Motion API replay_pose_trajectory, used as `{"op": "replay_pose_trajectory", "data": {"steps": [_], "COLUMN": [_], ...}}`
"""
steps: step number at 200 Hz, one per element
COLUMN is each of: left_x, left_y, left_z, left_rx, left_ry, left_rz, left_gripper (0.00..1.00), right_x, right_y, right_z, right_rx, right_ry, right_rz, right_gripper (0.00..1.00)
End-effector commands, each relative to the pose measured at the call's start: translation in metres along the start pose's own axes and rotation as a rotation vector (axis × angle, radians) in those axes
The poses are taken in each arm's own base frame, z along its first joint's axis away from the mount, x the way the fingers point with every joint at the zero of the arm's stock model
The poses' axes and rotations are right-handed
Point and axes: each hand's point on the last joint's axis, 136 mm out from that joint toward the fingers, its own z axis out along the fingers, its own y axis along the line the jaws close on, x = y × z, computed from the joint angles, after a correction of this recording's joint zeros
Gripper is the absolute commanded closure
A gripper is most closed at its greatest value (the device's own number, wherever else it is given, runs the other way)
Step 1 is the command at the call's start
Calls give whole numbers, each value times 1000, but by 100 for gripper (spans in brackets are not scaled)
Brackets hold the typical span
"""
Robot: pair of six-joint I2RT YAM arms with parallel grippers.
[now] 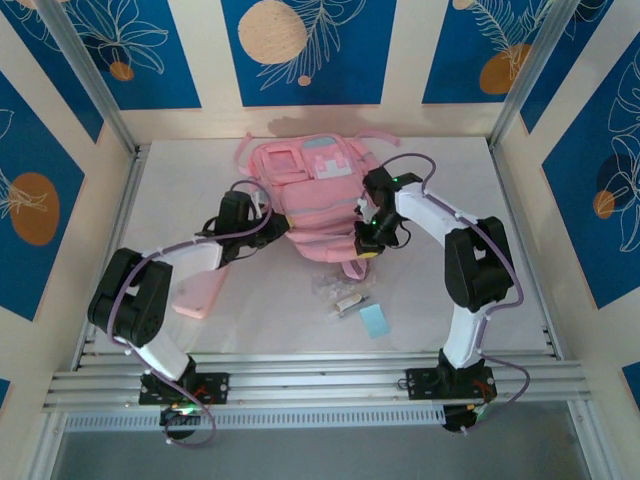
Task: Pack the student bag
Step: Zip the student bag at the center of the table.
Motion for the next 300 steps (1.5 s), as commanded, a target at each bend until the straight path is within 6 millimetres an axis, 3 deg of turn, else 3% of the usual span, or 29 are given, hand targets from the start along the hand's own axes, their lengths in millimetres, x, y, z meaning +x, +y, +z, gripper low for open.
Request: {"op": "replay_pose_trajectory", "data": {"steps": [1,17,22,38,65,79,96,120,140,189,222,230,241,274,300], "left_x": [-80,-99,-103,-110,-101,-87,-66,-39,-30,-47,-51,-48,-41,-14,-8], "left_y": [23,18,16,9,8,18,31,39,43,46,41,38,31,36,49], "left_z": [-19,-14,-12,-14,-30,-41,-55,-67,-73,-66,-35,-25,-10,10,1], "left_rx": [-114,-113,-113,-117,-153,-187,-224,-195,-180,-134,-84,-61,-15,10,-29], "left_ry": [-197,-200,-197,-189,-180,-173,-163,-167,-199,-350,-361,-344,-316,-269,-262], "left_rz": [55,44,39,33,31,22,-1,-100,-162,-249,-288,-288,-287,-310,-297], "left_gripper": [100,99,89,41,11,1,0,0,0,3,8,15,31,100,100], "right_x": [1,-7,-10,-21,-49,-68,-84,-94,-90,-52,-19,-12,-5,13,37], "right_y": [-26,24,41,85,134,152,174,203,222,248,246,244,240,215,176], "right_z": [2,12,13,16,11,6,2,2,7,16,24,25,26,28,32], "right_rx": [133,-42,-84,-156,-248,-332,-436,-532,-584,-714,-725,-727,-728,-672,-523], "right_ry": [22,-15,-41,-119,-232,-269,-278,-257,-219,-92,-11,9,24,66,130], "right_rz": [1,-84,-123,-222,-232,-185,-158,-157,-175,-184,-169,-160,-158,-146,-166], "right_gripper": [100,100,100,100,100,100,100,100,100,100,100,100,100,100,100]}}
